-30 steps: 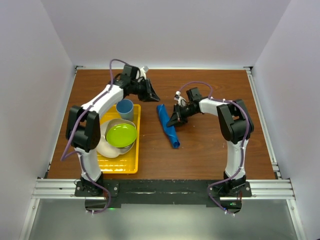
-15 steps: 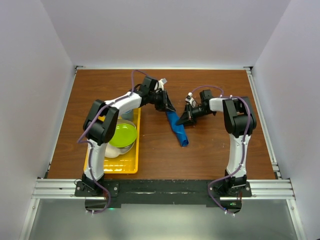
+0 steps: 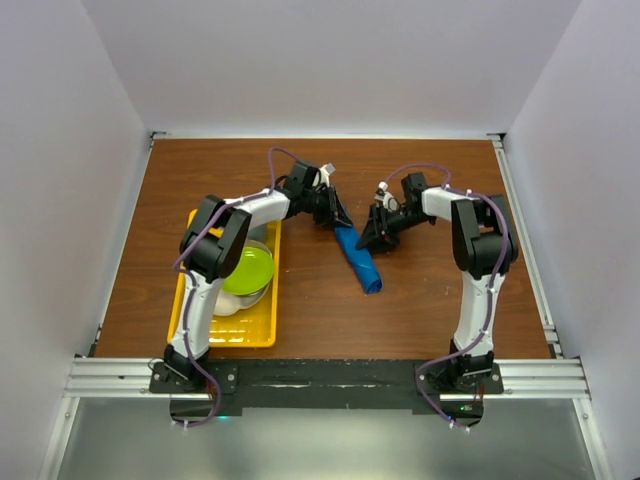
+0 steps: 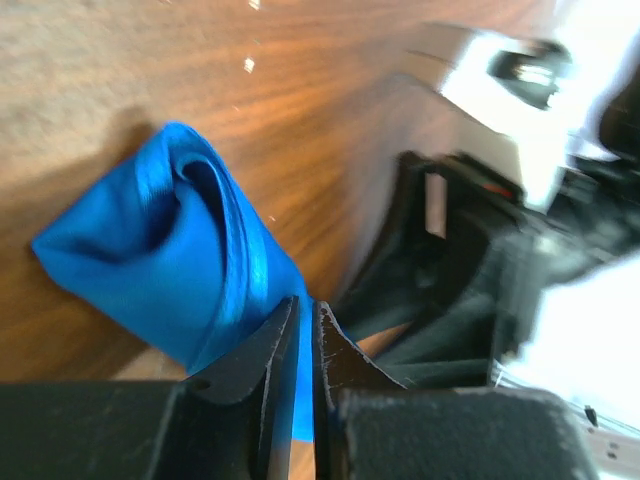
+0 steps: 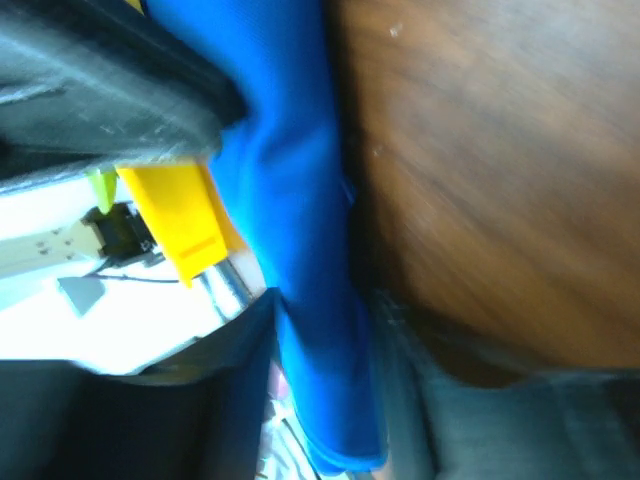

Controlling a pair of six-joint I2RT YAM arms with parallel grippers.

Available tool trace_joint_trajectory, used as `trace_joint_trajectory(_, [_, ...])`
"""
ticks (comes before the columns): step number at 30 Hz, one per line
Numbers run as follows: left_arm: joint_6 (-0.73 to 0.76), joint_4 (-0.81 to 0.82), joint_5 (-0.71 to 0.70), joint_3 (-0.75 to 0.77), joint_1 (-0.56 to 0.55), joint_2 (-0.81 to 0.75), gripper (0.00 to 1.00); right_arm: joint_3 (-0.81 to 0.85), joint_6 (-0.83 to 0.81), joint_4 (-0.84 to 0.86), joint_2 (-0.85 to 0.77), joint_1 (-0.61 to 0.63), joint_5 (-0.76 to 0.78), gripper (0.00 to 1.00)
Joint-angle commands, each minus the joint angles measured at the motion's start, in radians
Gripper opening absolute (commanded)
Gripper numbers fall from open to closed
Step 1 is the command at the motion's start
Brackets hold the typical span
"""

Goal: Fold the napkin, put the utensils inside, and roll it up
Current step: Roll the napkin with the utensil

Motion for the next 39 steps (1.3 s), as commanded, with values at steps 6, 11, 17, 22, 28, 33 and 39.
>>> trace_joint_trajectory(6, [0.044,-0.014,-0.034,0.047,0.008,0.074,0.15,0.049,-0.178,-0.181,-0.303,0.094,0.684,0.71])
trace_joint_trajectory(11, [0.071,-0.084,-0.031,0.129,0.008,0.102,0.15,0.017,-0.183,-0.191,-0.382,0.278,1.004,0.98])
trace_joint_trajectory(17, [0.068,-0.153,-0.008,0.209,0.014,0.048,0.16,-0.075,-0.053,-0.1,-0.463,0.367,0.972,0.98])
trace_joint_trajectory(22, [0.05,-0.153,0.03,0.195,0.023,-0.018,0.16,-0.163,0.041,-0.034,-0.494,0.367,0.882,0.97])
trace_joint_trajectory(28, [0.048,-0.129,0.046,0.109,0.046,-0.042,0.16,-0.198,0.052,-0.019,-0.46,0.355,0.884,0.77])
trace_joint_trajectory(33, [0.087,-0.147,0.015,0.1,0.058,-0.01,0.15,-0.196,0.057,-0.025,-0.434,0.329,0.89,0.7])
trace_joint_trajectory(39, [0.128,-0.172,-0.011,0.15,0.071,0.082,0.15,-0.199,0.052,-0.03,-0.416,0.274,0.899,0.64])
